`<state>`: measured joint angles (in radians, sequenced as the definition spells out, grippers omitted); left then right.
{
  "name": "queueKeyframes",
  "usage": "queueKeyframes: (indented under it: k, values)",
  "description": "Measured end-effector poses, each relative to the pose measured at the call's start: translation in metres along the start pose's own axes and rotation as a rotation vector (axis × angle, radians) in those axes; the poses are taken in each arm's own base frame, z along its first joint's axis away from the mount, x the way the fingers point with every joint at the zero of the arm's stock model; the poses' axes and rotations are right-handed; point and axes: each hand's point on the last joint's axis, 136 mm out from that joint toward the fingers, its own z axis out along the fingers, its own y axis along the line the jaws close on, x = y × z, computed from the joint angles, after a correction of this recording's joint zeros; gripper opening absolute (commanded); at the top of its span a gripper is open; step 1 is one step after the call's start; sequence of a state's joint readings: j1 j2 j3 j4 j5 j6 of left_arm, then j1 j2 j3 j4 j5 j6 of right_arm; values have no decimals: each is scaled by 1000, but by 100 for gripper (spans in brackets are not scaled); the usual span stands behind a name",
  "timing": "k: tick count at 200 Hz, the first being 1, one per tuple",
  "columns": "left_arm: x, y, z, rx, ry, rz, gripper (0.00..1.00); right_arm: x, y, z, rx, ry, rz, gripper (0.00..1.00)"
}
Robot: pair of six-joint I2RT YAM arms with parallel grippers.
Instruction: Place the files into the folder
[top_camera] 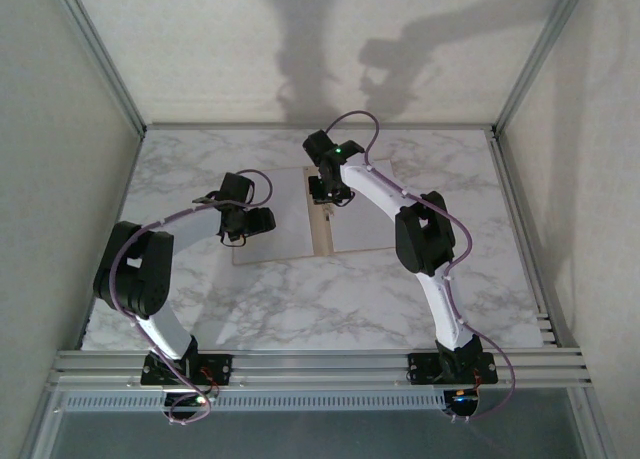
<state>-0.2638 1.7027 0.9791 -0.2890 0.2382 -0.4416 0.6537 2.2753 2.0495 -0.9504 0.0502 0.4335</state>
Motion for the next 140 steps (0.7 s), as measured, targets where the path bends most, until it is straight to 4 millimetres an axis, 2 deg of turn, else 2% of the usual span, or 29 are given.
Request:
queueKeyframes:
  k: [140]
  values:
    - [6,3,2,-5,15,-2,71,2,-3,0,14,7,-1,23]
